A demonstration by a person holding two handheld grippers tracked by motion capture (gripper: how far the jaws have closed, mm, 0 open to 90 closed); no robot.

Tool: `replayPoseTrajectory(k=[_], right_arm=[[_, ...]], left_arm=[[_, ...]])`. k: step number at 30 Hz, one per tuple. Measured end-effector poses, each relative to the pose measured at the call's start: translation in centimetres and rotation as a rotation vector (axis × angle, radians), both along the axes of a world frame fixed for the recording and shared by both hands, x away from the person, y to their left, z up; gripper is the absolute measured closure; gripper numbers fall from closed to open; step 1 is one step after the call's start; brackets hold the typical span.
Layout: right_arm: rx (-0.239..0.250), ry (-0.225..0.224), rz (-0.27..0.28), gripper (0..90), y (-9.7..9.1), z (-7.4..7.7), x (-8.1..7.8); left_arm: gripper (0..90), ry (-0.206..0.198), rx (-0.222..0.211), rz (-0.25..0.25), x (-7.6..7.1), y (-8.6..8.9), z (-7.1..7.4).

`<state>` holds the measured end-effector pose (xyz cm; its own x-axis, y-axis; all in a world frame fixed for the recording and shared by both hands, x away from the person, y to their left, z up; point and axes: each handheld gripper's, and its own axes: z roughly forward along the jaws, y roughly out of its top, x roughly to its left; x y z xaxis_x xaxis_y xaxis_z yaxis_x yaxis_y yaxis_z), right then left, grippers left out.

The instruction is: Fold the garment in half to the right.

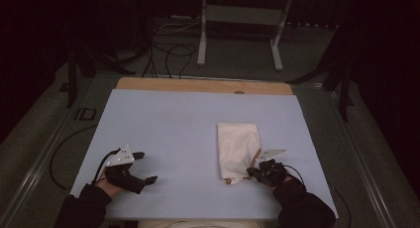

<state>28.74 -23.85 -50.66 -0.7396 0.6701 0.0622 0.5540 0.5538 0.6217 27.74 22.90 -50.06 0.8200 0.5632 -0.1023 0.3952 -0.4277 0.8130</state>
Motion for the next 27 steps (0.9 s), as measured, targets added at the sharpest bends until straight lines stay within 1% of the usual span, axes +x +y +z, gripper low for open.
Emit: replayPoseTrajectory(k=[1,2,6,7,9,10,11,14,15,18,19,20,21,25,27], right_arm=[[-0.006,-0.004,0.008,89.7,0.0,0.1,0.0],[-0.001,-0.008,0.01,88.8,0.1,0.3,0.0],[0.034,-0.033,0.019,83.8,0.0,1.5,0.5],[0.045,-0.042,0.016,81.4,0.0,1.8,0.7],[0.055,-0.062,0.028,76.4,0.0,2.4,1.1],[0.063,-0.072,0.026,71.6,0.1,2.6,1.3],[0.075,-0.083,0.028,62.7,0.2,2.9,1.5],[0.11,-0.089,0.034,40.1,0.4,3.4,2.3],[0.12,-0.083,0.035,32.9,0.5,3.4,2.5],[0.157,-0.082,0.026,16.2,0.4,3.4,3.1],[0.155,-0.085,0.026,11.8,0.3,3.3,3.2],[0.155,-0.099,0.023,13.4,0.3,3.3,3.3],[0.158,-0.107,0.01,12.7,0.2,3.2,3.3],[0.189,-0.097,0.024,10.3,-0.5,3.2,3.5],[0.196,-0.093,0.026,9.7,-1.0,3.1,3.6]], left_arm=[[0.0,0.0,-0.001,-0.001,0.0,0.0,0.0],[0.0,-0.001,-0.002,0.0,0.0,0.0,0.0],[0.0,-0.002,-0.005,0.002,0.0,0.1,0.1],[0.0,-0.003,-0.004,0.002,0.0,0.1,0.1],[0.0,-0.004,-0.005,0.002,0.0,0.1,0.1],[0.0,-0.004,-0.005,0.002,0.0,0.1,0.1],[0.0,-0.004,-0.005,0.002,0.0,0.1,0.1],[0.0,-0.007,-0.004,0.002,0.0,0.2,0.2],[0.0,-0.008,-0.004,0.002,0.0,0.2,0.2],[0.0,-0.007,-0.004,0.003,0.0,0.3,0.2],[0.0,-0.007,-0.004,0.004,0.0,0.3,0.1],[0.0,-0.005,-0.003,0.004,0.0,0.3,0.1],[0.0,-0.003,-0.003,0.005,0.0,0.3,0.1],[0.0,-0.004,-0.003,0.002,0.0,0.3,0.1],[0.0,-0.005,-0.001,0.003,-0.1,0.3,0.2]])
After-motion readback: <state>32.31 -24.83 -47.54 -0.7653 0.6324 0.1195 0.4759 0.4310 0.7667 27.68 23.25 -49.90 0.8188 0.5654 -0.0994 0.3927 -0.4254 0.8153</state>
